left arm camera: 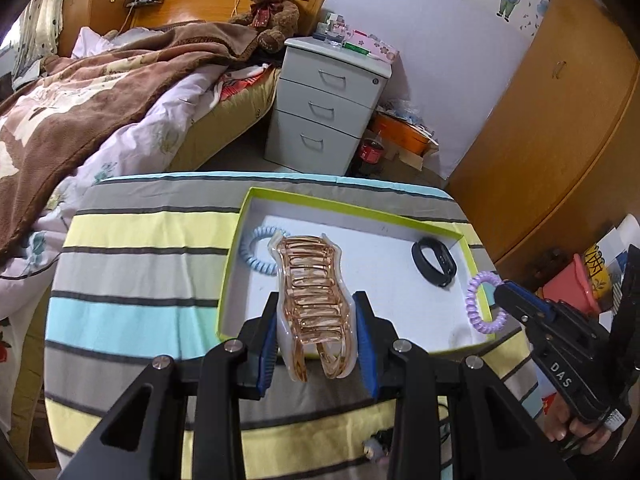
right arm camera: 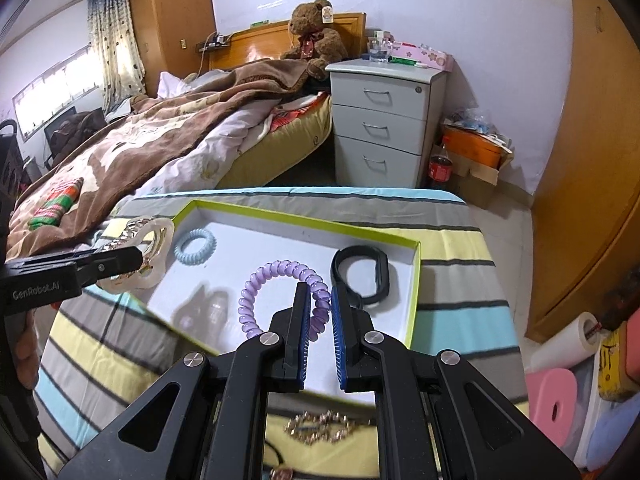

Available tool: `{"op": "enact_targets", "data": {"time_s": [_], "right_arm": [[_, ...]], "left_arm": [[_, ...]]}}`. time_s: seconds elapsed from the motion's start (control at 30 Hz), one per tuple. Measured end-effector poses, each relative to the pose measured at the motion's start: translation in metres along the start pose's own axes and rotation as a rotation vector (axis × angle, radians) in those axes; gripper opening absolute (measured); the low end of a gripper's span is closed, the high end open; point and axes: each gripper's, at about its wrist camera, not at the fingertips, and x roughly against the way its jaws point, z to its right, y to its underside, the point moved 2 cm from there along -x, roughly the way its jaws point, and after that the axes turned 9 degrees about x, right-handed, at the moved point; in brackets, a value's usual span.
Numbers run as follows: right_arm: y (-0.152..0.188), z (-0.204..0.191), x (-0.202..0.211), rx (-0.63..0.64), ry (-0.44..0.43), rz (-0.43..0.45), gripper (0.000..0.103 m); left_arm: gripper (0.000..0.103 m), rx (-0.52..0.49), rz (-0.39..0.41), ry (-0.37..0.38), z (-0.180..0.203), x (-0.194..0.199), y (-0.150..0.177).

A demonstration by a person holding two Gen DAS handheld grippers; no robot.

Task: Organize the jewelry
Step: 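Lower the claw clip and lilac tie into the green box with both grippers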

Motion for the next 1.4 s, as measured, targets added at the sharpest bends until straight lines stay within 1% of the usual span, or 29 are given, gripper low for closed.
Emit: {"op": "enact_targets", "data": {"time_s": [0.23,0.4,0.5,0.6,0.77,0.87,1.0,1.1,1.2,1.4], "right_arm": [[-0.014,0.004,-0.027,0.012,-0.005,-0.039,0.011],[-0.022,0.005,-0.049,0.01,-0.028,-0.073,0.011],[-0.023,0.006,-0.064,0.006,-0.04,-0.101,0.011],[-0.022,0.006,-0.075,-0.001,-0.046,-0.122,0.011],[-0.022,0.009,-0.091,-0.005,-0.051,-0.152,0.011],[-0.021,0.012,-0.095,-0.006,-0.052,-0.16,0.011],[-0.021,0.012,-0.098,0.007,-0.052,-0.153,0.011],[-0.021,0.01,-0.098,0.029,-0.03,-0.147,0.011],[-0.021,0.009,-0.098,0.034,-0.022,-0.141,0.011],[-0.021,0.011,-0.098,0.037,-0.02,-0.135,0.011]], "left_arm": [[0.036,0.019,-0.018,0.02,0.003,-0.021,-0.017],[0.036,0.031,-0.049,0.043,0.006,-0.042,-0.026],[0.036,0.05,-0.075,0.063,0.006,-0.057,-0.03],[0.036,0.054,-0.091,0.067,0.007,-0.068,-0.033],[0.036,0.061,-0.104,0.077,0.006,-0.081,-0.035],[0.036,0.056,-0.114,0.077,0.005,-0.086,-0.035],[0.036,0.039,-0.105,0.068,0.007,-0.085,-0.034],[0.036,0.023,-0.102,0.063,0.008,-0.086,-0.034],[0.036,0.02,-0.091,0.043,0.008,-0.086,-0.034],[0.037,0.004,-0.082,0.041,0.008,-0.085,-0.033]]}}
